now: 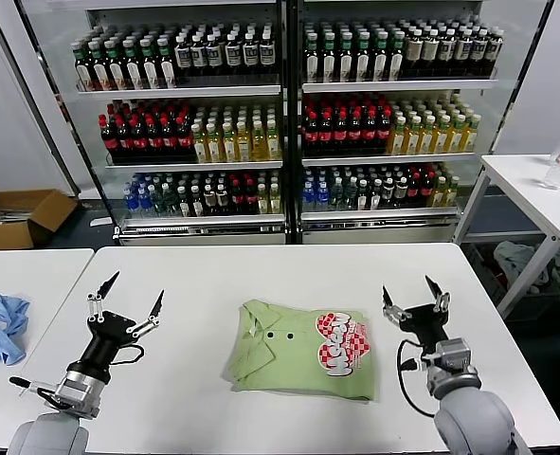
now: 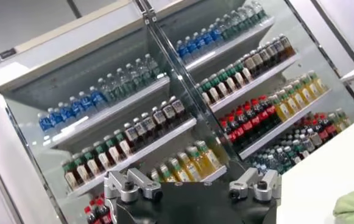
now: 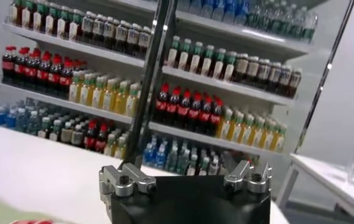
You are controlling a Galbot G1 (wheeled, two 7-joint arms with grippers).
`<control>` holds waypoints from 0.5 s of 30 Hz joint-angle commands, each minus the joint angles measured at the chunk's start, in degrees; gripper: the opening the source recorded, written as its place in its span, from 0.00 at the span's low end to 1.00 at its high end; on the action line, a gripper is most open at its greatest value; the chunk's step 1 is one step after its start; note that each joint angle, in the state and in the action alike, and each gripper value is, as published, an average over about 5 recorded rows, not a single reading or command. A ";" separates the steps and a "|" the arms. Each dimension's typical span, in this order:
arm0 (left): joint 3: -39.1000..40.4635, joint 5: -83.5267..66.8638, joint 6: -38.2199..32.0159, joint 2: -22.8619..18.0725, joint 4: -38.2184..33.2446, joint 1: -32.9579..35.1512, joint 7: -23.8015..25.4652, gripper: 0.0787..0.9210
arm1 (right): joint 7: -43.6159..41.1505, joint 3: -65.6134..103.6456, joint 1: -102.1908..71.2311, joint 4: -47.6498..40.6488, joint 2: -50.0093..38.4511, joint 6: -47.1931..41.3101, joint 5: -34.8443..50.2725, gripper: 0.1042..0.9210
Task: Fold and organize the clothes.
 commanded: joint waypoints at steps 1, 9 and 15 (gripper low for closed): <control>0.12 -6.95 -0.88 0.18 0.72 -1.40 0.50 0.88 | -2.35 0.39 6.44 -5.96 -1.17 3.45 -0.88 0.88; 1.37 -8.76 1.71 -0.14 -0.52 -0.04 -0.06 0.88 | -4.22 1.49 6.22 -8.62 -1.03 4.29 -6.03 0.88; 0.24 -7.99 0.56 0.28 -1.63 2.08 1.35 0.88 | -4.82 3.65 4.65 -11.79 -0.94 7.85 -8.68 0.88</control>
